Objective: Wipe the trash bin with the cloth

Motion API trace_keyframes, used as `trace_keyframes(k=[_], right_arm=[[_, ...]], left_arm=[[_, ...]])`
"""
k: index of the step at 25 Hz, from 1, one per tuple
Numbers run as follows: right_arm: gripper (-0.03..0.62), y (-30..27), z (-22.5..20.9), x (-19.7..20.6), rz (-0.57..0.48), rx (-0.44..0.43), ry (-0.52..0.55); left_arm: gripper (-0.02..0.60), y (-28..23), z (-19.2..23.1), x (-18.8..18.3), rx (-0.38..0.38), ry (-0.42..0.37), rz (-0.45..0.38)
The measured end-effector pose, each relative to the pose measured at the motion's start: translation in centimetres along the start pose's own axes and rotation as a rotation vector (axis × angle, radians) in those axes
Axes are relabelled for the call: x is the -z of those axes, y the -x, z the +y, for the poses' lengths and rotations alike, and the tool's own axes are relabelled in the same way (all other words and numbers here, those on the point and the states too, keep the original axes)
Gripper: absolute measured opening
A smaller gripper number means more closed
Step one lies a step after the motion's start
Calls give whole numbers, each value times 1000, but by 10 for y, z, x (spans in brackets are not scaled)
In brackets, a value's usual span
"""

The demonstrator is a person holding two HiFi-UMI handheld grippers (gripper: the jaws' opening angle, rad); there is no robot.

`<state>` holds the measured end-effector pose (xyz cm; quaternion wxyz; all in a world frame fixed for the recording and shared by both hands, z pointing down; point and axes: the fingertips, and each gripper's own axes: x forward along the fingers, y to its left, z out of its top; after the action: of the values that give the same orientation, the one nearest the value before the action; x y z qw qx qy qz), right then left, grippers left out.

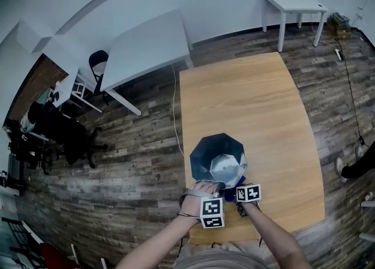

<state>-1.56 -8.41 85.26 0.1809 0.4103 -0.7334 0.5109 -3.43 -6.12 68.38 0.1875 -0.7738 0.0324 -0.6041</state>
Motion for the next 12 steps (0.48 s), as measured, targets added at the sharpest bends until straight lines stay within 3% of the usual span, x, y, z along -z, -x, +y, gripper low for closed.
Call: trace_keyframes(k=[6,12], right_arm=[[80,-31,-22,14,33,-11,-83],[80,-17,-23,18,59,-13,-5]], left_arm=[[51,1,1,-1,15,20,8],[51,1,-2,-4,22,-2,-8]])
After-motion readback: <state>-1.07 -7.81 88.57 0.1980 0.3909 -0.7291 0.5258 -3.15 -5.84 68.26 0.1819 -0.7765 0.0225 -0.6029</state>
